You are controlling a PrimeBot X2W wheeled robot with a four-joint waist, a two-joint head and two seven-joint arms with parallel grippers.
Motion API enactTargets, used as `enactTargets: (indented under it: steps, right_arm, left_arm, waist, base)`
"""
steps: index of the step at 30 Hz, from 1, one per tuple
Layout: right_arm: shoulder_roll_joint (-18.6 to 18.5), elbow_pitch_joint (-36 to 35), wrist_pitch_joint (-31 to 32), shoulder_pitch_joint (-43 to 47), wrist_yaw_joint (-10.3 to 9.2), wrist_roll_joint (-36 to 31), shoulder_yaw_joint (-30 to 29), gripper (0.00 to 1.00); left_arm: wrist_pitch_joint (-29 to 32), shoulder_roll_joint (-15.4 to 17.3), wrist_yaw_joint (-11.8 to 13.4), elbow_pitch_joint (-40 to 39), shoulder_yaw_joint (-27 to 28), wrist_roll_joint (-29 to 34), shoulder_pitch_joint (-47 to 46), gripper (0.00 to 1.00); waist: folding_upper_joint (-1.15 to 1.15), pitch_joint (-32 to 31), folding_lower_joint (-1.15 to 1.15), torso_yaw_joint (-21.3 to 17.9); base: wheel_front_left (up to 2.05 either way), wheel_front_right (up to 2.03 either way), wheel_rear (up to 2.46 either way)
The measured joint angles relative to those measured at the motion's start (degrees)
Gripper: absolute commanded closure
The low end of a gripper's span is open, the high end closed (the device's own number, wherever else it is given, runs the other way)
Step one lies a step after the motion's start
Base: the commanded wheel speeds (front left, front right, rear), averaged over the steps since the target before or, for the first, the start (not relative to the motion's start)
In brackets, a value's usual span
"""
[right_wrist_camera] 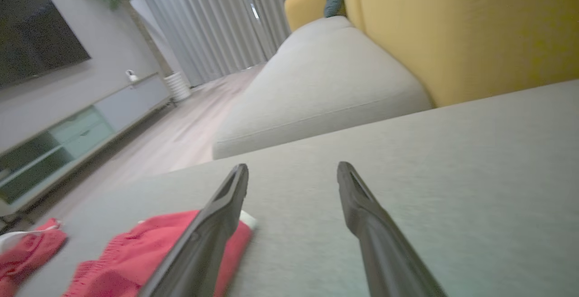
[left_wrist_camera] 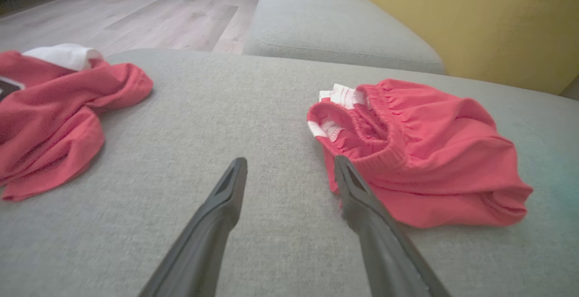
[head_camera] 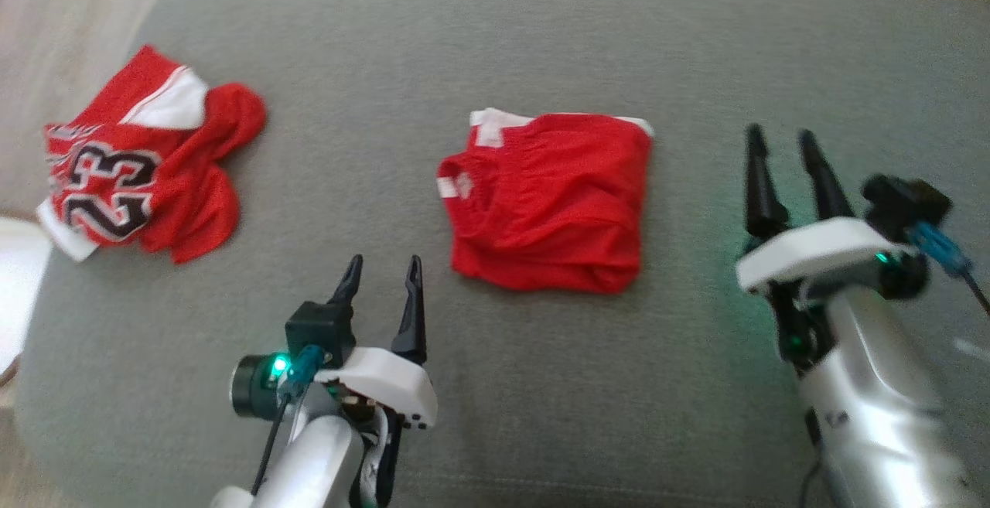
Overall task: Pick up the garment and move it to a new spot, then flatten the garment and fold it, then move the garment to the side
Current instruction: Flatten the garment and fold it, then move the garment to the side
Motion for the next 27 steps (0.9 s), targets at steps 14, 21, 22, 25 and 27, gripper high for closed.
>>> enactTargets:
  steps: [14, 21, 22, 25, 27]
  right_arm:
    - [1.14, -8.22, -0.12, 12.76, 0.00, -15.13, -10.43, 0.00]
    - [1.48, -8.98, -0.12, 16.91, 0.00, -15.19, -7.81, 0.00]
    - [1.48, -8.99, -0.12, 17.35, 0.00, -15.19, -7.28, 0.00]
    - [1.61, -8.99, -0.12, 18.01, 0.00, -15.13, -6.28, 0.00]
    - [1.61, -8.94, -0.12, 18.30, 0.00, -15.02, -5.68, 0.00]
  left_arm:
    - [0.00, 0.00, 0.46, -0.26, 6.38, 6.38, 2.76, 0.00]
    - [0.00, 0.07, 0.45, -0.02, 8.48, 7.94, 6.68, 0.00]
    - [0.00, 0.04, 0.46, -0.12, 8.58, 8.23, 7.10, 0.00]
    - [0.00, 0.04, 0.47, -0.42, 9.35, 8.53, 8.42, 0.00]
    - [0.00, 0.05, 0.46, -0.54, 9.71, 8.51, 9.06, 0.00]
  waist:
    - [0.00, -2.16, 0.00, -8.29]
    - [0.00, -4.60, 0.00, -8.89]
    - [0.00, -4.94, 0.00, -8.88]
    - [0.00, -5.69, 0.00, -8.79]
    - [0.00, -5.82, 0.00, -8.62]
  base:
    - [0.00, 0.00, 0.00]
    - [0.00, 0.00, 0.00]
    - [0.00, 0.00, 0.00]
    - [0.00, 0.00, 0.00]
    - [0.00, 0.00, 0.00]
